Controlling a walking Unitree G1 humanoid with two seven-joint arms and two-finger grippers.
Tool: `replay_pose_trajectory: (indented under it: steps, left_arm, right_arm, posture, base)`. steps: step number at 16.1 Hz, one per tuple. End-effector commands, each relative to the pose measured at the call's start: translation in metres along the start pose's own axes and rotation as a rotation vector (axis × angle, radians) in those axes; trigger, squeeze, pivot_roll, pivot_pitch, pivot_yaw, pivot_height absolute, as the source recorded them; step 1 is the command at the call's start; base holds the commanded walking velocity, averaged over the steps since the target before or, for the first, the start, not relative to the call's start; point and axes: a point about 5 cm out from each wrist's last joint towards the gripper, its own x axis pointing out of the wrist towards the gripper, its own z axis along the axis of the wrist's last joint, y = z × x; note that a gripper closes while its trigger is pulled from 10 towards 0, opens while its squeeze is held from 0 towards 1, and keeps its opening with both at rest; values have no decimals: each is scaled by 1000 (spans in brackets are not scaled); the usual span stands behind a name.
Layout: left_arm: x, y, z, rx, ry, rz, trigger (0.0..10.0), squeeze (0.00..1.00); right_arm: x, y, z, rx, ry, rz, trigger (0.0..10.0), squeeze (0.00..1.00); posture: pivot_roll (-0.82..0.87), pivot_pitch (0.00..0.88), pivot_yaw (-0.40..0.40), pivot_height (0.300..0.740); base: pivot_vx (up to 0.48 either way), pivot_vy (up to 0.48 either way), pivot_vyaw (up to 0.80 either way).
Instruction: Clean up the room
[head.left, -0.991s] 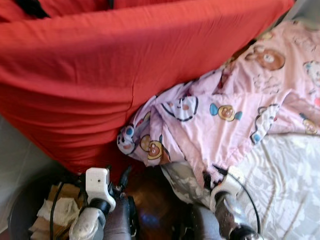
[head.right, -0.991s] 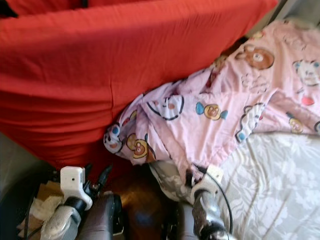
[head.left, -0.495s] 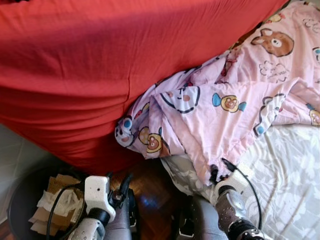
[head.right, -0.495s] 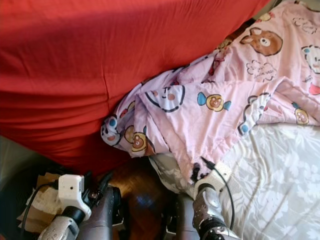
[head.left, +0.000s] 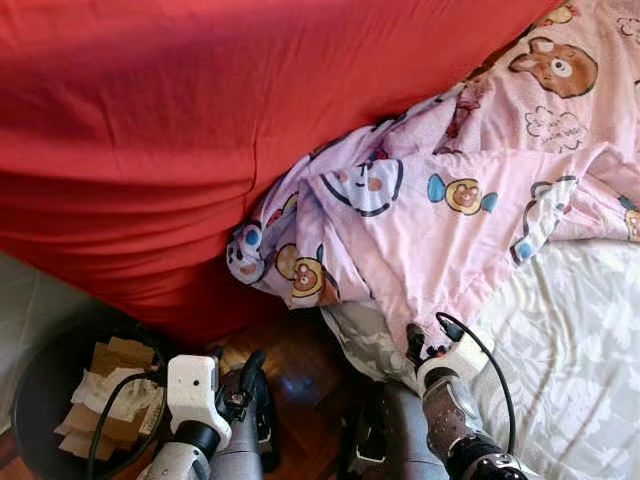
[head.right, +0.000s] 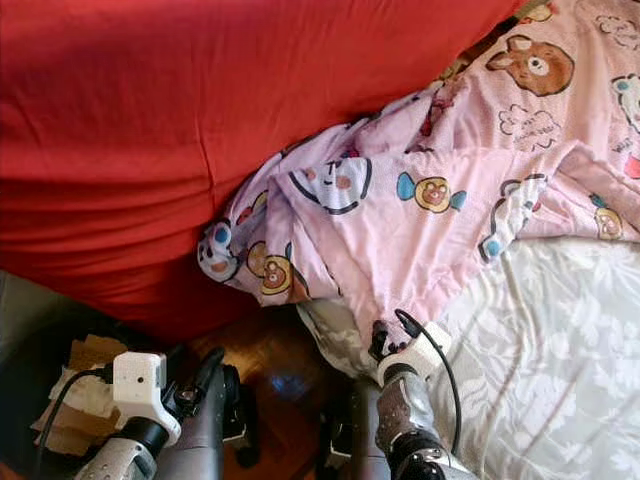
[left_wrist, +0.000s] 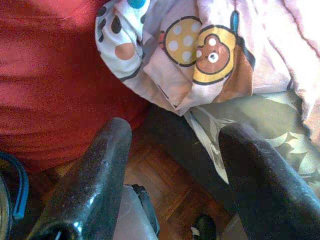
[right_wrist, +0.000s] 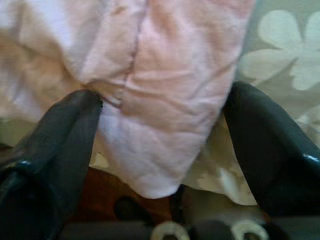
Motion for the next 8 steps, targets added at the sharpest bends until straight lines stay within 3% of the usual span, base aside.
replay_pose_trajectory:
  steps: [1, 3, 4, 8]
  left_arm:
    - [-9, -2, -7, 16, 52, 0, 10000, 0]
    - [-11, -3, -9, 19, 62, 1, 10000, 0]
    - [-13, -3, -10, 16, 66, 6, 10000, 0]
    - [-14, -4, -11, 11, 74, 10, 10000, 0]
  right_arm:
    - [-4, -8, -13, 4, 46, -9, 10000, 0]
    - [-4, -3, -14, -11, 54, 25, 10000, 0]
    - [-4, 0, -15, -21, 56, 47, 0, 0]
    - [-5, 3, -16, -45, 64, 73, 0, 0]
  posture:
    - [169, 447, -107, 646]
    - [171, 449, -109, 646]
    - [173, 452, -109, 646]
    - [170, 446, -111, 646]
  base:
    - [0, 0, 0]
    - [0, 0, 0]
    - [0, 0, 0]
    - [0, 0, 0]
